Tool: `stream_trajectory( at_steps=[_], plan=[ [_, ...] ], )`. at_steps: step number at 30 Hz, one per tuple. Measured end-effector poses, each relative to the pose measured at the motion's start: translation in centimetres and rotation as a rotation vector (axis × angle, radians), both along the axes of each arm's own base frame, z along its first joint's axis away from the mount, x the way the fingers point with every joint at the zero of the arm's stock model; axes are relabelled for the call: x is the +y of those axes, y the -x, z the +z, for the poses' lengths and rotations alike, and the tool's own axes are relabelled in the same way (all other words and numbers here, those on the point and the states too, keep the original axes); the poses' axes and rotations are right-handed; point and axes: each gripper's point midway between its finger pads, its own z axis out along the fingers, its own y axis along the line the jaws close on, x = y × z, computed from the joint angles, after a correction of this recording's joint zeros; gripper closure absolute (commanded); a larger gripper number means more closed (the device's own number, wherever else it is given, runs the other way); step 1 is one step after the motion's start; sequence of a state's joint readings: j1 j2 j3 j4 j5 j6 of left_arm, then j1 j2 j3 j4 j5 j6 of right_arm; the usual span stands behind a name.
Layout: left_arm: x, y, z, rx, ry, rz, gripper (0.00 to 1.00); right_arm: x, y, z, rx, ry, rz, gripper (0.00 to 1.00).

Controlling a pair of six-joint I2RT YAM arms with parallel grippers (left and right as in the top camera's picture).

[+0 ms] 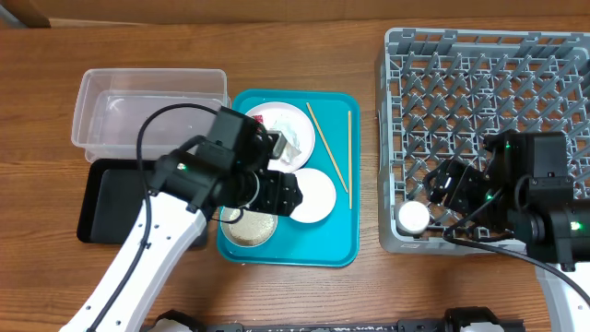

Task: Sort waste into correct bins and load items into the dishwasher
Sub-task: 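Place the white cup upside down in the grey dish rack with right gripper, then grasp the bowl of rice with the left gripper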

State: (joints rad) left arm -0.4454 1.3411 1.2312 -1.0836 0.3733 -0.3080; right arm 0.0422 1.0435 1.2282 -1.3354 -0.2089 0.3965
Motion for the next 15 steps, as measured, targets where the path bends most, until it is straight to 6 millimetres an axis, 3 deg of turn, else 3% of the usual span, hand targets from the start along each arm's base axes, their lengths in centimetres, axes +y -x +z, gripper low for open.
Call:
stream_trajectory(
  at_steps=[1, 7, 15],
  plan=[
    [-0.1, 0.1, -0.1, -0.006, -0.016, -0.002, 0.35, 0.2, 0.0, 0.0, 0.001, -0.003, 0.011, 0.19],
    [0.4, 1.2, -1.7, -0.002, -0.160, 0.040, 0.46, 1.8, 0.3, 0.1, -0.004, -0.032, 0.090, 0.20],
    [2.6, 2.3, -9.2, 0.051, -0.313, 0.176, 0.50, 2.6, 0.2, 0.4, -0.020, -0.046, 0.122, 0.18]
  ],
)
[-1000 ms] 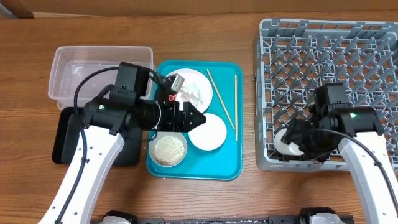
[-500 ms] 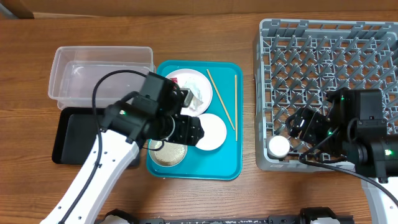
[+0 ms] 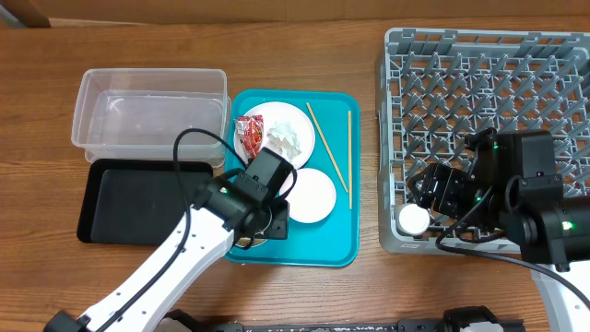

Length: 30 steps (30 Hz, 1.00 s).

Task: Sort waste into correct bins and load items into the dishwasher
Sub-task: 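Grasp the bowl of rice with the left gripper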

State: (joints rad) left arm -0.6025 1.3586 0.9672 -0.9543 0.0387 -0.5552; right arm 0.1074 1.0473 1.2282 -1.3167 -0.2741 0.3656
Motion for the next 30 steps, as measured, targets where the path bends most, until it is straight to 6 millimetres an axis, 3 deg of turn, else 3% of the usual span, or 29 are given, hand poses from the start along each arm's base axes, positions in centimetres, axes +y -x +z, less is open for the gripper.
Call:
stream_trajectory(
  at_steps=[4, 8, 11, 13, 18, 24, 30],
  plan=[
    [0.0, -0.7, -3.1, -0.005, -0.022, 0.022, 0.55, 0.0, 0.0, 0.0, 0.000, 0.000, 0.000, 0.16],
    [-0.3, -1.5, -4.9, -0.001, -0.043, 0.000, 0.85, 0.0, 0.0, 0.0, -0.001, -0.001, 0.000, 0.16],
    [-0.2, -1.4, -6.4, 0.033, -0.078, -0.024, 0.94, 0.0, -0.1, 0.1, -0.006, -0.001, 0.000, 0.16],
    [0.1, -1.4, -7.5, 0.055, -0.105, -0.033, 0.96, 0.0, -0.1, 0.1, -0.006, -0.002, 0.001, 0.16],
    [0.4, -1.4, -7.2, 0.058, -0.129, -0.033, 0.96, 0.1, -0.1, 0.1, -0.006, -0.006, 0.002, 0.16],
    [0.9, 0.3, -4.5, 0.138, -0.145, -0.040, 0.96, 0.1, -0.1, 0.1, -0.006, -0.007, 0.003, 0.16],
    [0.8, -1.8, 2.4, 0.013, 0.061, 0.045, 0.96, 0.1, -0.1, 0.1, -0.006, -0.007, 0.003, 0.16]
  ],
)
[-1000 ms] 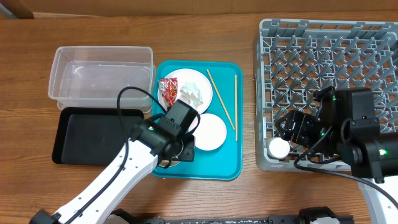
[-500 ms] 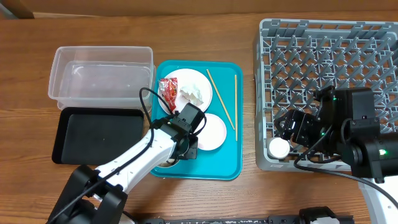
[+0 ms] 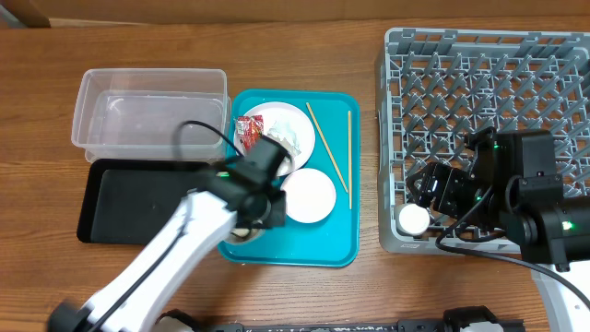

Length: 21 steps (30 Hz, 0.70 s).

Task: Sort waste into correct bins and load items into the dishwasher
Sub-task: 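Grasp the bowl of rice with the left gripper, then tip the rice bowl over the black tray with the left gripper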

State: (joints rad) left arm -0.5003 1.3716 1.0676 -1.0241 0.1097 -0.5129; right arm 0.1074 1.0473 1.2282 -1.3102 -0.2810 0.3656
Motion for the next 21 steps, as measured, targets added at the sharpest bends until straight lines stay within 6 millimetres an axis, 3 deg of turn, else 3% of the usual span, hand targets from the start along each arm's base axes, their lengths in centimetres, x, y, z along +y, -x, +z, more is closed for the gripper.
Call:
stream_trajectory(
  at_steps=[3, 5, 9, 13, 18, 21],
  plan=[
    [2.4, -0.9, 2.4, -0.032, 0.096, 0.095, 0.96, 0.0, 0.0, 0.0, 0.000, 0.000, 0.000, 0.16],
    [4.2, -1.4, 2.9, -0.019, 0.150, 0.152, 0.96, 0.0, 0.0, 0.0, 0.000, 0.000, 0.000, 0.16],
    [8.2, -3.1, 3.2, -0.004, 0.316, 0.260, 0.96, 0.0, 0.0, 0.0, 0.000, 0.000, 0.000, 0.16],
    [10.9, -3.5, 3.0, 0.035, 0.546, 0.315, 0.96, 0.0, 0.0, 0.0, 0.000, 0.000, 0.000, 0.16],
    [13.4, -5.0, 2.9, -0.013, 0.893, 0.339, 0.96, 0.0, 0.0, 0.0, 0.000, 0.000, 0.000, 0.16],
    [14.3, -5.4, 3.2, -0.041, 1.002, 0.366, 0.96, 0.0, 0.0, 0.0, -0.002, 0.000, 0.000, 0.16]
  ],
)
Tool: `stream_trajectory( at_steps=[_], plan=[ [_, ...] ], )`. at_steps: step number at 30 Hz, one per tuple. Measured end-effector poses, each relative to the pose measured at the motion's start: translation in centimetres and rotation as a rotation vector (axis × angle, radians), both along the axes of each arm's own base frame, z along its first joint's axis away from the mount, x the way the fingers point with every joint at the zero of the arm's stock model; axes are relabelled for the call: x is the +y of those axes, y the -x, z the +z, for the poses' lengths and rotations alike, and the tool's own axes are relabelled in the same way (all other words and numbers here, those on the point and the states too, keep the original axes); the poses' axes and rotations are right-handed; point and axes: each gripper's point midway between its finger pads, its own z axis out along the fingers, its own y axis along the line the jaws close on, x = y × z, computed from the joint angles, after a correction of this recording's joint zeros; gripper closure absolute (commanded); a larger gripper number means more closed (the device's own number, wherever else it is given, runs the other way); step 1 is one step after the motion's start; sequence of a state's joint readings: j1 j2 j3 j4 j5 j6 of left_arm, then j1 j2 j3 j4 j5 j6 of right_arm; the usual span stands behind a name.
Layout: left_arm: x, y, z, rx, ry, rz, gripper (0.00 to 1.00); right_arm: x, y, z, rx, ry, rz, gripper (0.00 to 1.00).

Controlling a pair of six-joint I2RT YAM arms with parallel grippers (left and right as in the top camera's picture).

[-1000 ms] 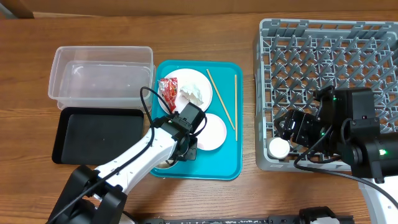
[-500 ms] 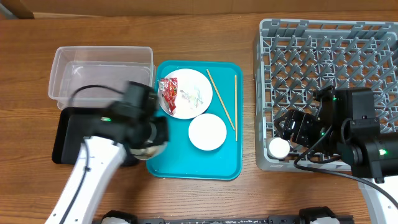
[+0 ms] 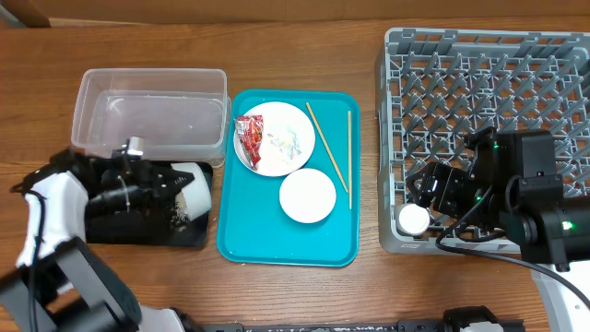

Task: Sort waste into correct bins and load items into the dishwasher
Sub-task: 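Tip the rice bowl over the black tray with the left gripper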

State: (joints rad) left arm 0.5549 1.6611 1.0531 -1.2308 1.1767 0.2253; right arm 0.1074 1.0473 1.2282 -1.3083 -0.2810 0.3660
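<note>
My left gripper [image 3: 181, 187] is over the right end of the black tray [image 3: 101, 231], shut on a white bowl [image 3: 194, 180] that lies tipped on its side. The teal tray [image 3: 277, 247] holds a white plate [image 3: 300, 122] carrying a red wrapper [image 3: 250, 130] and a crumpled tissue [image 3: 283, 141]. It also holds a smaller white dish [image 3: 308, 195] and two chopsticks [image 3: 328, 152]. My right gripper [image 3: 426, 187] hangs in the grey dish rack [image 3: 479, 55], just above a white cup [image 3: 413, 219] standing in the rack's front left corner. Its fingers look apart and hold nothing.
A clear plastic bin [image 3: 147, 115] stands behind the black tray, left of the teal tray. The dish rack fills the right side of the wooden table [image 3: 304, 46]. My left arm reaches in from the left edge.
My left arm has swung from the teal tray's front left corner to the black tray, and the bowl it covered has gone with it. The right arm has not moved.
At first my left gripper hovered over the teal tray beside a bowl with brownish contents, and the right gripper stood by the cup in the rack. Then the left gripper lay low on that bowl. Now the bowl lies tipped over the black tray.
</note>
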Motion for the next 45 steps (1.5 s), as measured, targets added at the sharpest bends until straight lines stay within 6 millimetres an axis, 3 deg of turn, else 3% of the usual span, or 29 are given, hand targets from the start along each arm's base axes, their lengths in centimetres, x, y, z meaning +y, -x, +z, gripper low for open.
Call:
stream_trajectory(
  at_steps=[4, 8, 29, 31, 34, 40, 45],
  plan=[
    [1.3, -0.6, 0.5, -0.046, 0.147, 0.072, 0.96, 0.0, 0.0, 0.0, 0.000, 0.000, 0.000, 0.16],
    [1.3, -0.6, 1.2, -0.081, 0.189, 0.086, 0.96, 0.0, 0.0, 0.0, 0.000, 0.000, 0.000, 0.16],
    [2.6, -1.3, 2.3, -0.264, 0.155, 0.112, 0.96, 0.0, -0.1, 0.1, -0.005, 0.000, 0.000, 0.16],
    [2.1, -0.8, 2.8, -0.201, 0.205, 0.126, 0.96, 0.0, 0.0, 0.0, -0.001, 0.000, 0.000, 0.15],
    [2.0, -0.7, 3.2, -0.269, 0.174, 0.109, 0.96, 0.0, 0.0, 0.0, 0.001, 0.000, 0.001, 0.15],
    [1.3, -0.4, 3.4, -0.242, 0.164, 0.074, 0.96, 0.0, 0.0, 0.0, 0.001, 0.000, 0.000, 0.15],
    [-0.9, 0.8, 4.8, -0.228, 0.154, -0.002, 0.96, 0.0, 0.1, 0.0, 0.003, 0.000, 0.000, 0.15]
  ],
)
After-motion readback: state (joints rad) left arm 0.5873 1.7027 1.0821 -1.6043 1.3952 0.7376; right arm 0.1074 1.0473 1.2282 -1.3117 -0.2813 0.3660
